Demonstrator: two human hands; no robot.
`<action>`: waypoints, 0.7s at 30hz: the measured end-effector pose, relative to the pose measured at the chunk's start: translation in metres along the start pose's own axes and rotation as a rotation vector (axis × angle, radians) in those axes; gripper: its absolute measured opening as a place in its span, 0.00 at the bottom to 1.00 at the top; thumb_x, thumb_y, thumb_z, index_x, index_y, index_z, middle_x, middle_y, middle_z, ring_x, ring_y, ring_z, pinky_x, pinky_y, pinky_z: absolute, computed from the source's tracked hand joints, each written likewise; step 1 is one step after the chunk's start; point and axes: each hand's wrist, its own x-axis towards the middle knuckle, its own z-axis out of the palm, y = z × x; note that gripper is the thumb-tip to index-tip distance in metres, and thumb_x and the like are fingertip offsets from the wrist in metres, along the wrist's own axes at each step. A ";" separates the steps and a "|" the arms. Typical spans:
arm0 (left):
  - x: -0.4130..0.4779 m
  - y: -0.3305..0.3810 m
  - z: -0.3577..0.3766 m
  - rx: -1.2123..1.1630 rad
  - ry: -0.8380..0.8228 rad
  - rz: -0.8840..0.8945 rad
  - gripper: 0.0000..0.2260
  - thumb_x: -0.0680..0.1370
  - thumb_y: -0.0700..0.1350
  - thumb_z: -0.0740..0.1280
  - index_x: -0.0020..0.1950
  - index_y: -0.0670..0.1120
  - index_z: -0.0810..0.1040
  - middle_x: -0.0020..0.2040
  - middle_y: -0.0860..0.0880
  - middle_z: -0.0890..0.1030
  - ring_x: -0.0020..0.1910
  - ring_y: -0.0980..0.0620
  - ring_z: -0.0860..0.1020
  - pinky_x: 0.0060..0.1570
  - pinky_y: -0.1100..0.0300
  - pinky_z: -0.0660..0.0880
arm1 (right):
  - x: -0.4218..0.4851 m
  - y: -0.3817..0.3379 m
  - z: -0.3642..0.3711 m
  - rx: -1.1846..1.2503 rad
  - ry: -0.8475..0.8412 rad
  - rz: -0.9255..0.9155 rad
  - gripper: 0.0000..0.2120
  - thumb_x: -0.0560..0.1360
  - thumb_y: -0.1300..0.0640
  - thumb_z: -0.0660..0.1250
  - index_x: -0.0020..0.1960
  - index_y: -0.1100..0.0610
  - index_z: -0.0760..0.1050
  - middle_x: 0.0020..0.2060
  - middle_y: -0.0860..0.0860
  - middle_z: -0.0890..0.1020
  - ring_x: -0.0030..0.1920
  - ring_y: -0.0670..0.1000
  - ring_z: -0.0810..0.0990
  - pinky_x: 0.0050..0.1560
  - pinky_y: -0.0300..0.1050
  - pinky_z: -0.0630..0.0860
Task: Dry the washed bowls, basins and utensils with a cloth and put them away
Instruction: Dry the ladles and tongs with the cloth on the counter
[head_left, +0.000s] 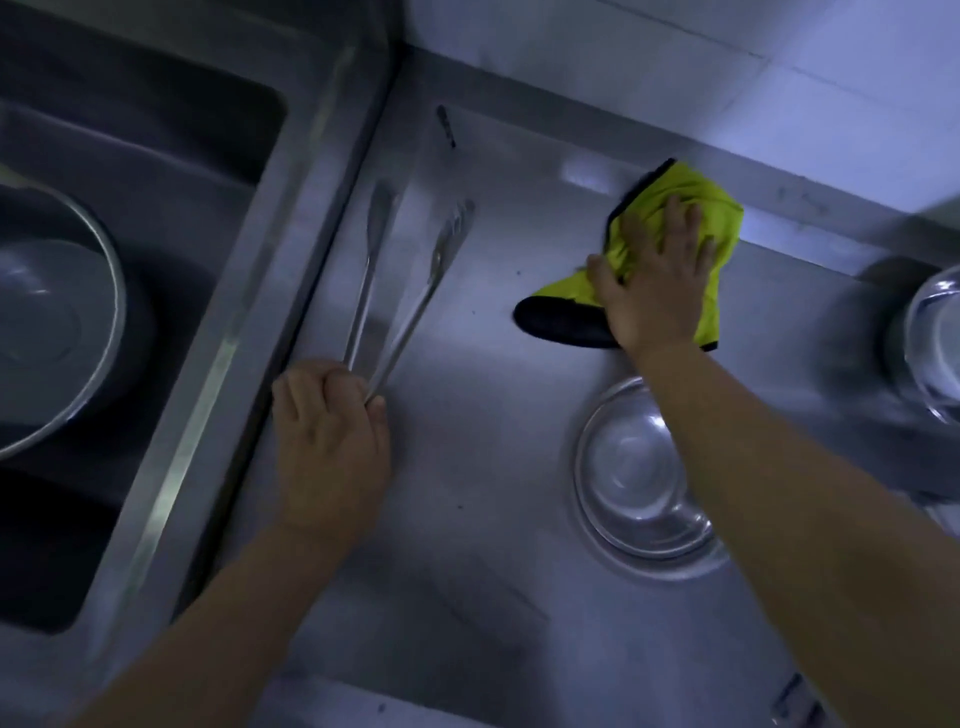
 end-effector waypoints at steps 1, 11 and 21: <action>-0.007 0.003 0.004 0.020 -0.011 0.003 0.05 0.76 0.40 0.60 0.42 0.39 0.69 0.47 0.35 0.72 0.45 0.41 0.66 0.48 0.49 0.62 | -0.001 0.010 -0.002 -0.006 0.019 0.024 0.30 0.74 0.38 0.57 0.71 0.49 0.67 0.76 0.56 0.57 0.76 0.59 0.50 0.74 0.60 0.45; -0.071 0.011 0.021 0.141 -0.022 -0.012 0.08 0.73 0.43 0.58 0.40 0.38 0.71 0.45 0.37 0.73 0.45 0.39 0.69 0.48 0.45 0.64 | -0.046 0.009 -0.008 0.068 -0.006 0.028 0.32 0.71 0.38 0.57 0.71 0.51 0.68 0.75 0.59 0.57 0.76 0.62 0.49 0.74 0.58 0.43; -0.104 -0.014 0.017 0.079 -0.057 0.063 0.06 0.73 0.42 0.58 0.41 0.40 0.70 0.46 0.36 0.74 0.42 0.37 0.75 0.44 0.46 0.73 | -0.202 -0.068 0.009 0.152 -0.102 -0.338 0.29 0.70 0.39 0.60 0.68 0.50 0.72 0.72 0.61 0.64 0.74 0.65 0.56 0.72 0.62 0.53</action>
